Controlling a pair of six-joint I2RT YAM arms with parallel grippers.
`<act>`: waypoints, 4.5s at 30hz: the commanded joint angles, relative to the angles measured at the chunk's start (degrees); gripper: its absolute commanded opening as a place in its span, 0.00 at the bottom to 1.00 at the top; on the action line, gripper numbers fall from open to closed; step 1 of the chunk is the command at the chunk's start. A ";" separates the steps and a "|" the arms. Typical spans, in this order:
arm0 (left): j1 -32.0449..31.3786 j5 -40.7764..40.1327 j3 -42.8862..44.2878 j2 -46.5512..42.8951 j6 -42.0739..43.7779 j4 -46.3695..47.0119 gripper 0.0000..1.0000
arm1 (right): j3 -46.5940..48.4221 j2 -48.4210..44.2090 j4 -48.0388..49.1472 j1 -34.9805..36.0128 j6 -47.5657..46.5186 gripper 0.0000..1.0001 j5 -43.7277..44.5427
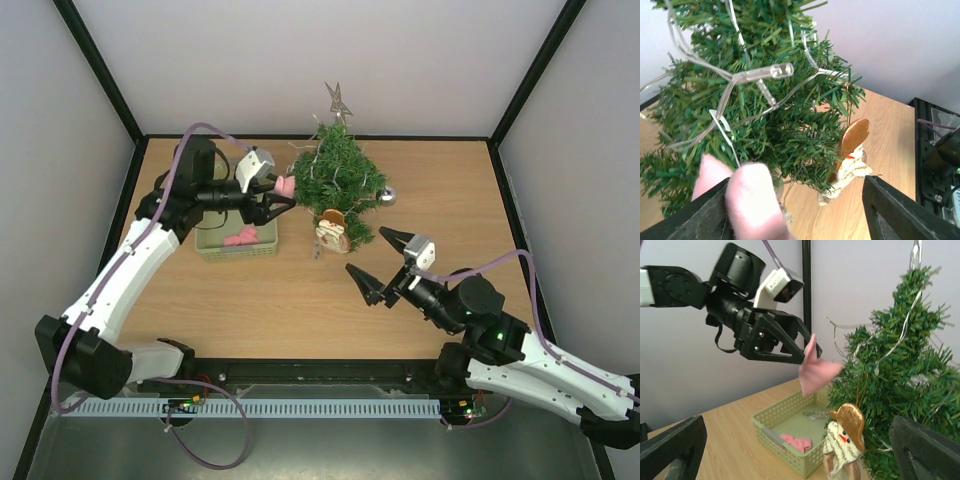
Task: Decorate the small christmas tree
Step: Hang the decoration item on the Christmas tree.
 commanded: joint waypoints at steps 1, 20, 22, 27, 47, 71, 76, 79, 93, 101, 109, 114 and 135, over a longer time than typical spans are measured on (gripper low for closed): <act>-0.24 -3.57 -3.61 -3.30 -2.07 2.04 0.75 | 1.30 1.18 -0.90 0.24 6.81 0.98 2.79; -0.21 5.28 -13.15 -7.99 -4.01 11.34 0.68 | 0.93 -0.20 -2.78 0.28 13.49 0.98 13.07; -0.19 4.45 -13.45 -7.90 -4.18 12.07 0.59 | 0.98 -0.27 -3.18 0.24 13.78 0.98 12.93; -0.21 2.79 -15.13 -7.32 -6.14 18.42 0.37 | 0.98 -0.81 -3.56 0.24 14.11 0.98 13.22; -10.13 -0.39 -17.27 -3.01 -13.10 25.75 0.32 | 0.90 -3.11 -4.40 0.24 13.95 0.98 14.54; 3.99 10.54 -7.93 -3.94 0.05 19.64 0.76 | 1.27 -2.58 -4.87 0.24 14.24 0.98 14.25; 7.05 22.08 -1.12 1.51 15.76 5.60 0.76 | 1.34 -2.57 -4.98 0.24 14.25 0.98 14.30; 8.41 23.54 1.77 4.07 24.49 -0.05 0.76 | 1.35 -2.75 -4.95 0.24 14.34 0.98 14.09; 7.14 28.11 8.18 14.45 29.25 -1.11 0.72 | 1.59 -2.75 -5.15 0.26 13.65 0.98 15.03; 4.20 26.49 8.22 15.82 30.76 -2.17 0.68 | 1.36 -2.38 -4.78 0.24 12.99 0.98 15.21; 4.08 26.11 5.83 13.85 34.84 -7.87 0.65 | 0.74 -2.75 -4.53 0.28 12.66 0.98 15.58; 4.08 24.22 5.08 12.38 36.77 -10.80 0.64 | 0.53 -2.73 -4.52 0.24 12.48 0.98 15.58; 6.39 0.01 -14.26 -5.91 3.43 23.34 0.89 | -0.03 -0.61 -9.31 0.24 20.74 0.98 27.93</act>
